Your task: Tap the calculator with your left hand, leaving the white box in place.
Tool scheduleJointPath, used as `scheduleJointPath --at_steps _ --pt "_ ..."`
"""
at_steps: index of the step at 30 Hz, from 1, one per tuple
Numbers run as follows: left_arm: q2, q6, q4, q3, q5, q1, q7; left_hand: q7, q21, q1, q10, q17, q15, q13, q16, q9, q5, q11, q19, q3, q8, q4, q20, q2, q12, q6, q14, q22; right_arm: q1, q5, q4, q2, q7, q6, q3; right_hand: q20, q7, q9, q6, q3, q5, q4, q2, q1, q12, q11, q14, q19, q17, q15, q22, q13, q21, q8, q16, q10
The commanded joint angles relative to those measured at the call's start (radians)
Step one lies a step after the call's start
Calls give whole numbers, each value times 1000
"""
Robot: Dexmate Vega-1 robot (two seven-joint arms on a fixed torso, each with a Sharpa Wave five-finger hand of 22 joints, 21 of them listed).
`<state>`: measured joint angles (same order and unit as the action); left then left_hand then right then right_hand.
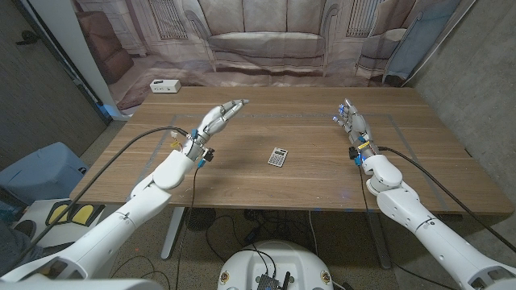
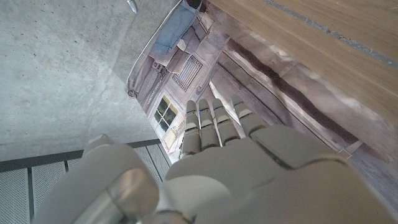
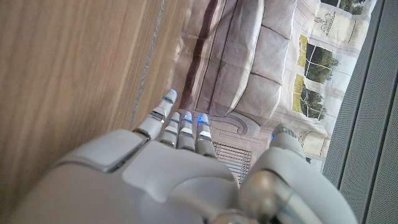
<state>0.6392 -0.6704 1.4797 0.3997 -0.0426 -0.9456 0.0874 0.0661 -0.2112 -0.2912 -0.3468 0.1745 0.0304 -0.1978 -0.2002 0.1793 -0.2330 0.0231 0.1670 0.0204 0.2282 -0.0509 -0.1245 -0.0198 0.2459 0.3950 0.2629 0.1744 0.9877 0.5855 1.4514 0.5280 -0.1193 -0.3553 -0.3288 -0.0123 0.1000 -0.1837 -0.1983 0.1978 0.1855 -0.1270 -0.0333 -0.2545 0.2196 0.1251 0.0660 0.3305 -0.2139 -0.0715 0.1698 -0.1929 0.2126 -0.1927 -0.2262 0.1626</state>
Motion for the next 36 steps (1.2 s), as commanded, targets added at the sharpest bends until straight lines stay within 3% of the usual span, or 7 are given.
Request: scheduleJointPath --at_steps 1,5,15,20,32,36 --pt "22 8 56 -8 132 -23 71 4 -9 -14 -13 4 1 -2 -6 4 3 1 20 -3 0 8 22 -4 8 16 17 5 3 5 2 0 7 0 -4 2 5 -4 -8 5 1 -1 -4 -13 -3 7 3 6 1 -1 2 -4 -3 -5 2 3" --pt "34 29 85 -17 215 -32 111 8 -14 -19 -23 4 3 -3 -6 4 5 7 41 -4 0 10 36 -8 9 27 26 5 8 4 14 4 1 10 -5 2 6 -4 -8 6 1 -2 -5 -15 -4 8 1 4 1 -3 2 -4 -4 -5 3 2" --pt "68 118 169 -29 395 -65 215 -2 -14 -30 -56 4 -7 -3 -6 5 10 -17 63 -7 5 16 29 -15 15 65 48 4 24 2 39 14 -9 17 -2 4 5 -4 -8 6 0 -4 -6 -17 -5 9 0 1 1 -5 2 -4 -7 -5 5 3" --pt "88 169 209 -26 463 -76 248 -7 -13 -32 -61 4 -10 -3 -7 5 11 -16 68 -8 5 17 29 -16 15 73 56 4 35 4 51 19 -15 19 3 5 5 -4 -8 6 0 -4 -7 -18 -5 8 -1 1 1 -6 2 -4 -8 -5 5 3" --pt "117 233 248 12 578 -62 303 -12 -12 -40 -89 4 -17 -3 -9 6 14 -23 83 -11 10 21 27 -25 19 113 84 4 46 12 67 22 -17 27 7 6 5 -4 -8 5 -1 -3 -7 -17 -6 9 0 1 1 -7 2 -4 -9 -4 6 5" --pt "118 232 234 33 582 -41 307 -22 -9 -43 -95 4 -21 -4 -6 6 15 -31 82 -12 10 22 10 -28 18 122 84 4 46 16 66 21 -12 27 6 6 5 -4 -8 5 -1 -3 -8 -17 -7 9 0 2 0 -6 2 -4 -10 -4 6 4"
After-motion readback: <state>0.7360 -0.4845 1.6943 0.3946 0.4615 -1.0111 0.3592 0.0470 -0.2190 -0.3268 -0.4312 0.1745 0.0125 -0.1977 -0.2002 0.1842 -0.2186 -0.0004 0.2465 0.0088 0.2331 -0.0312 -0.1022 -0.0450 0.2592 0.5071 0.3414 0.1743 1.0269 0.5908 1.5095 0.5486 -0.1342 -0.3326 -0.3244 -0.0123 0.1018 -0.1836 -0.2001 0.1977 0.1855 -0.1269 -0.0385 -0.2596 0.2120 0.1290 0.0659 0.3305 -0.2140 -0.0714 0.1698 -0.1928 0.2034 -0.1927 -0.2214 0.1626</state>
